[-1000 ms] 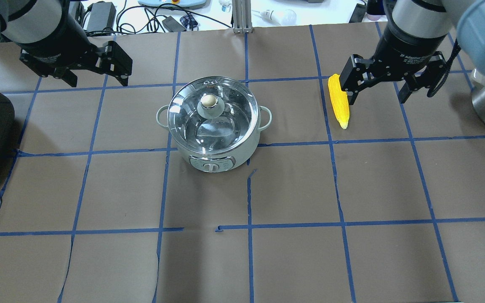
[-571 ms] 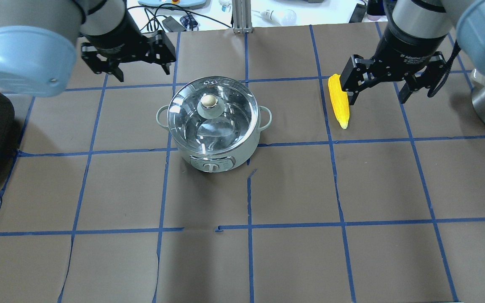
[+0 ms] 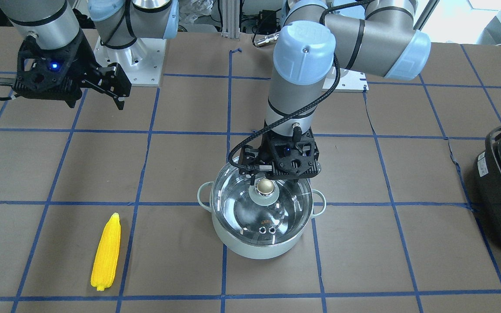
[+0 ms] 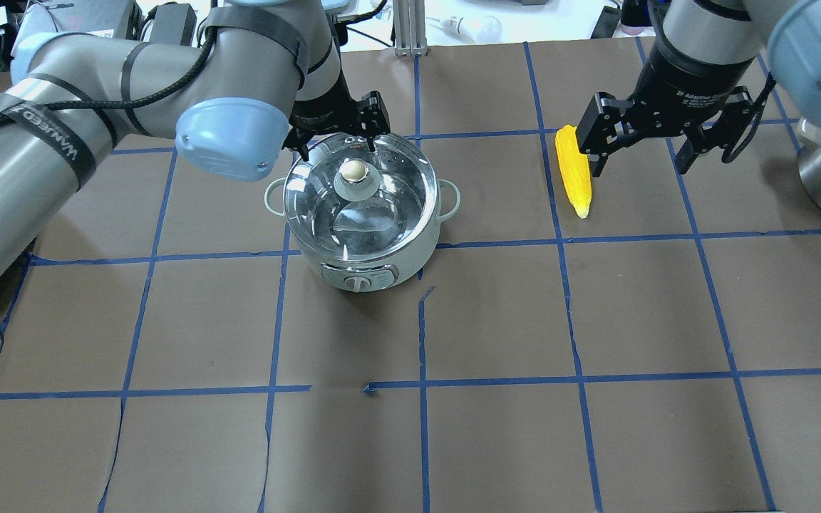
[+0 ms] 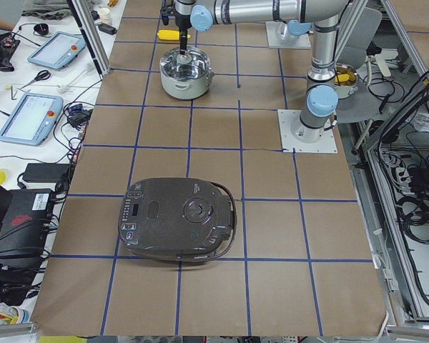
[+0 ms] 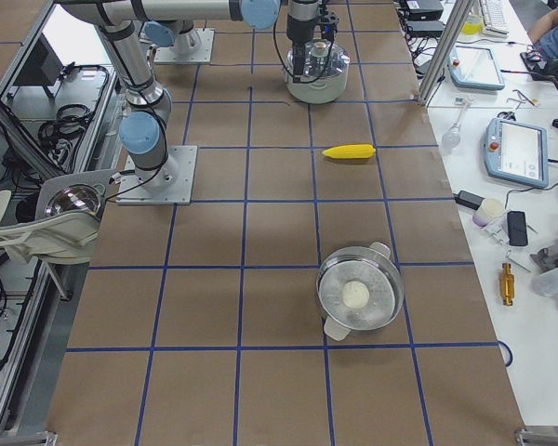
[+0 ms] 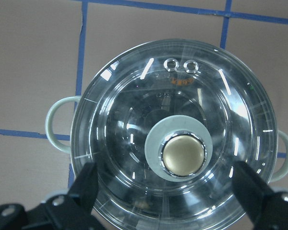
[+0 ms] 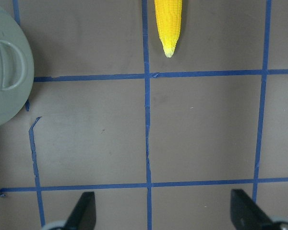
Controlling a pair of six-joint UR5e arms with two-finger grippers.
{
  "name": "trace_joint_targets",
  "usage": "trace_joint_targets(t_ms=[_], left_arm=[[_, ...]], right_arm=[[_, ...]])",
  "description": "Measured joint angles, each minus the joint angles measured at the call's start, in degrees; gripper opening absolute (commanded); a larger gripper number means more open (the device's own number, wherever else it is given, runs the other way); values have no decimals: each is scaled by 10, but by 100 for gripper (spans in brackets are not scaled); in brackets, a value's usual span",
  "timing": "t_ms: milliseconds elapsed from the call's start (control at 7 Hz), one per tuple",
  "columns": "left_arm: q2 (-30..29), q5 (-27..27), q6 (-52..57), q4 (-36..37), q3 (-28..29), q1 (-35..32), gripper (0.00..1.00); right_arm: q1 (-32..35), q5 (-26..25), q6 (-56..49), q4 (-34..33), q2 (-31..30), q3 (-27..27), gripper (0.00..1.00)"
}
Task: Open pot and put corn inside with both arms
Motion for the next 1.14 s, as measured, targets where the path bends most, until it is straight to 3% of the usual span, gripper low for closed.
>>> trace_joint_targets(t_ms=[429,571,714,857,1000,1143], left_arm=[[-25,0,8,13,-6,-8,86],[-29,1,9,13,-8,-8,74],[-33,1,10,14,-8,-8,50],[-34,1,10,13,-8,-9,42],[-34,1,9,12,-8,-9,28],[-33,3,9,10,-7,-9,26]], right_arm=[[-32,4,-1,-47,53,0,100],[-38,5,-3,-89,91,0,100],[-41,4,-3,-130,129,0,100],[-41,3,-2,-171,165,0,100],[-41,5,-2,-211,196,1,100],[-41,6,-2,-250,223,4,100]])
